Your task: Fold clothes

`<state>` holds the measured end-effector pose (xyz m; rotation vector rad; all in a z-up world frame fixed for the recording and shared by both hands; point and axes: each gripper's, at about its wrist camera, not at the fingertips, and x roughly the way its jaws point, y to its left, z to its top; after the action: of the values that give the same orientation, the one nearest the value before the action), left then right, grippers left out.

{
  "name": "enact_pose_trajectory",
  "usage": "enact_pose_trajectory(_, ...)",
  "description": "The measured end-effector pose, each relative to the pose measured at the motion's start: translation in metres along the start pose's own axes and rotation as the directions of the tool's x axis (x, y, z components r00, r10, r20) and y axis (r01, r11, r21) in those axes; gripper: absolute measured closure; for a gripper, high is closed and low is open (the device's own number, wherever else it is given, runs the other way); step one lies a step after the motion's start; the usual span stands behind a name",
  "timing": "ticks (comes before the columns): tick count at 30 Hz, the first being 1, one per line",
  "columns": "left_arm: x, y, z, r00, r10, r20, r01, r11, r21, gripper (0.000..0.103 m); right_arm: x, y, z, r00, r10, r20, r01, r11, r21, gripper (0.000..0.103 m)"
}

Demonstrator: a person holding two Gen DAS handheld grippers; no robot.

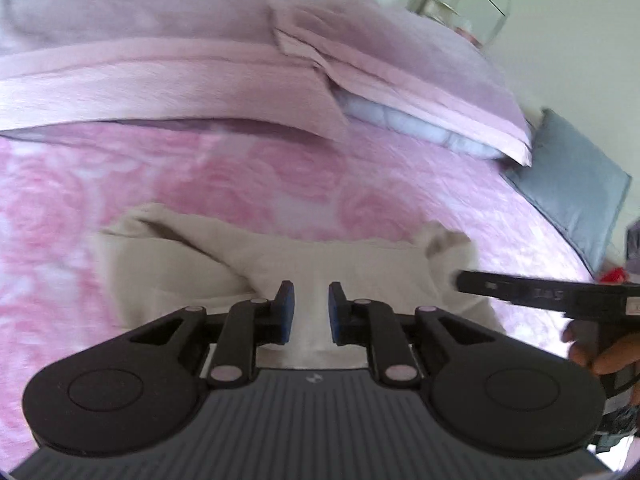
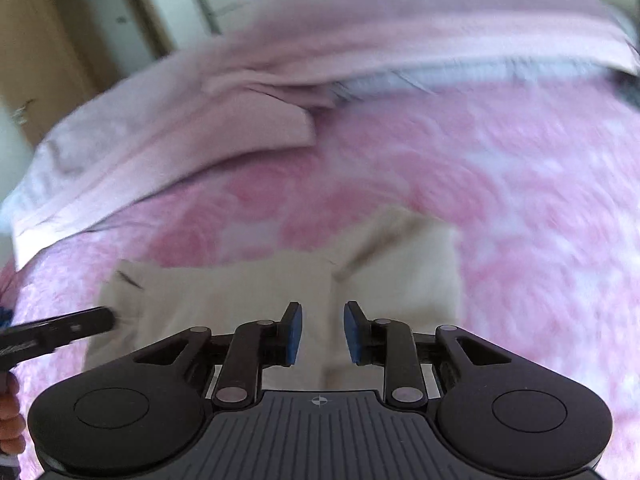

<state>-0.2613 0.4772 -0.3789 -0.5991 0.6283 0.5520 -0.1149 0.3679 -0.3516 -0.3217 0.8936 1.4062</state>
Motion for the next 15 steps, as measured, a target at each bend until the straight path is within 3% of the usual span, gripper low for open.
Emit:
enact_pose_trajectory(2, 0.02, -0.009, -0.011, 0.997, 0.017, -0.075, -0.01, 0.996, 0.092, 0.088, 0.013, 0.012, -0.007, 0.999, 0.03, -0.021, -0.032, 0.998, -0.061, 0.076)
enact_pose_trajectory(4, 0.034, -0.012, -0.028, 0.991, 0.062, -0.115, -0.038, 0.98, 0.196, 0.089, 0.032, 0.018, -0.026, 0.994, -0.006, -0.11, -0.011, 0.988, -0.153, 0.077)
enact_pose_trajectory(7, 0.025, -0.013, -0.025, 0.994, 0.069, -0.087, -0.052, 0.982, 0.183, 0.09, 0.031, 0.023, -0.043, 0.993, -0.027, -0.113, -0.001, 0.97, -0.242, 0.076)
enact_pose_trajectory(10, 0.011, -0.022, -0.02, 0.997, 0.077, -0.033, -0.07, 0.982, 0.178, 0.09, 0.015, 0.022, -0.036, 0.997, -0.02, -0.073, 0.005, 0.978, -0.207, 0.076)
enact_pose_trajectory(12, 0.015, -0.028, -0.023, 0.993, 0.107, -0.05, -0.096, 0.978, 0.187, 0.09, 0.008, 0.021, -0.035, 1.0, 0.022, -0.02, -0.025, 0.985, -0.173, 0.076)
enact_pose_trajectory(15, 0.009, -0.042, -0.021, 0.993, 0.114, -0.025, -0.107, 0.975, 0.197, 0.09, 0.022, 0.028, -0.038, 0.992, -0.044, -0.122, 0.015, 0.972, -0.233, 0.076)
